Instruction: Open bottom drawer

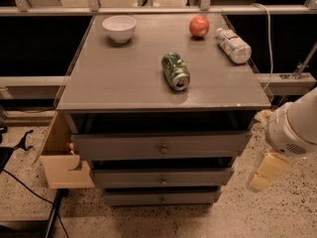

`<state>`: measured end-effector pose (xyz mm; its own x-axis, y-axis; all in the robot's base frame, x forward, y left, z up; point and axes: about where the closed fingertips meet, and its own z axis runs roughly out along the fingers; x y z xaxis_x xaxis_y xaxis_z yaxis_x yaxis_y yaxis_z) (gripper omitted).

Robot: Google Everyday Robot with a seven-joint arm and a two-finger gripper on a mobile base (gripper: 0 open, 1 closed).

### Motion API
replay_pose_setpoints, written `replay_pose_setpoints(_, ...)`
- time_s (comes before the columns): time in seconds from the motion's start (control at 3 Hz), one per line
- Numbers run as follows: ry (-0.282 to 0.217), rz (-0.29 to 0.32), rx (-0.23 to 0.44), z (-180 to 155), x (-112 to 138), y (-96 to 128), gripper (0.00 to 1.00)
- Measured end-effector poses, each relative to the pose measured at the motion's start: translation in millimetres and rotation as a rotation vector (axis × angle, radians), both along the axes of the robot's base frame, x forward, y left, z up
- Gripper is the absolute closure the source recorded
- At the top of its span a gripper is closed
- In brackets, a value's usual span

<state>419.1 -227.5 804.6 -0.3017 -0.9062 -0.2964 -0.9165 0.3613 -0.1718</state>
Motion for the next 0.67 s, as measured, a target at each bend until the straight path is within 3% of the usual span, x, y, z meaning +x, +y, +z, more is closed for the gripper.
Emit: replay_pose_setpoints(0.67, 0.058, 0.017, 0.038, -103, -12, 8, 0.0)
